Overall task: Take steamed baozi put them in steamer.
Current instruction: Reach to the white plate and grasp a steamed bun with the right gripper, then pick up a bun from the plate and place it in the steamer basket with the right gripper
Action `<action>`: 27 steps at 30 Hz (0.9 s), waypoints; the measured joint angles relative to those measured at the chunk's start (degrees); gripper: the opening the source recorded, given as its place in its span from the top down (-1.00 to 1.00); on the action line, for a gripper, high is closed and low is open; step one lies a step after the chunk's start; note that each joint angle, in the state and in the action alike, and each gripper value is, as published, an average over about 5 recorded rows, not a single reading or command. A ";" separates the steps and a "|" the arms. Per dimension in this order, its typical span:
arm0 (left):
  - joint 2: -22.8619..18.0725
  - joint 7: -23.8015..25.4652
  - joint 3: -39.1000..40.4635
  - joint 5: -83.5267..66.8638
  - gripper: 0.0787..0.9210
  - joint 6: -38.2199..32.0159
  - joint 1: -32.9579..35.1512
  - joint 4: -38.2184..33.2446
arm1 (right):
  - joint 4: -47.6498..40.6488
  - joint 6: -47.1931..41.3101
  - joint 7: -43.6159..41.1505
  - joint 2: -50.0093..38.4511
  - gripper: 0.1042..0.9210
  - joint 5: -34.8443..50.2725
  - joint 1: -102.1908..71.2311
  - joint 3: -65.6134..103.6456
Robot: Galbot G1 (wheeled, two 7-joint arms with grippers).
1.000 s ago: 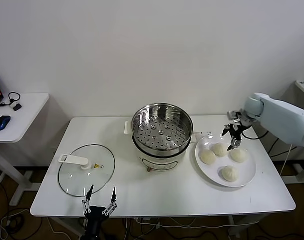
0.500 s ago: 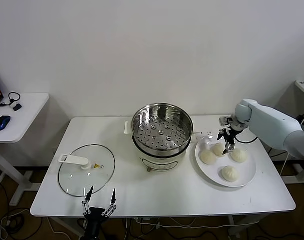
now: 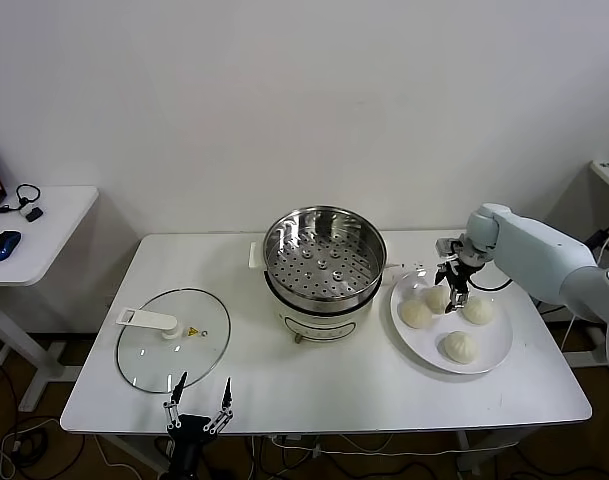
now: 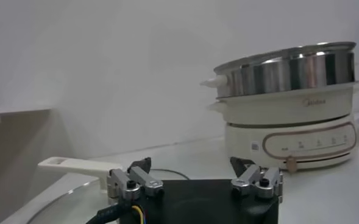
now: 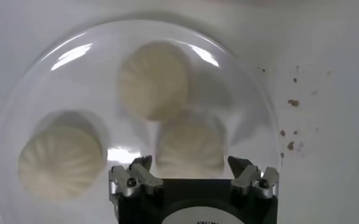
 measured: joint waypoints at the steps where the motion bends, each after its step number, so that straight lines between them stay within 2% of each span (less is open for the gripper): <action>1: 0.00 -0.02 0.00 0.04 -0.77 -0.02 -0.03 0.06 | -0.03 0.03 0.03 0.01 -0.48 -0.07 -0.06 0.08; 5: 0.00 -0.05 0.04 0.24 -0.77 -0.15 -0.05 0.29 | -0.10 0.16 0.12 0.01 -0.31 -0.29 -0.18 0.30; 8: 0.00 -0.08 0.04 0.35 -0.77 -0.27 0.06 0.35 | 0.00 0.24 0.19 -0.11 -0.28 -0.37 -0.14 0.35; 16: 0.00 -0.12 -0.10 0.41 -0.77 -0.31 0.38 0.05 | 3.01 0.83 -0.11 -1.85 -0.26 0.72 2.53 -1.57; 27: 0.00 -0.18 0.15 0.93 -0.77 -0.32 0.42 0.23 | 13.26 3.73 -1.28 -6.10 -0.26 5.85 16.88 -12.32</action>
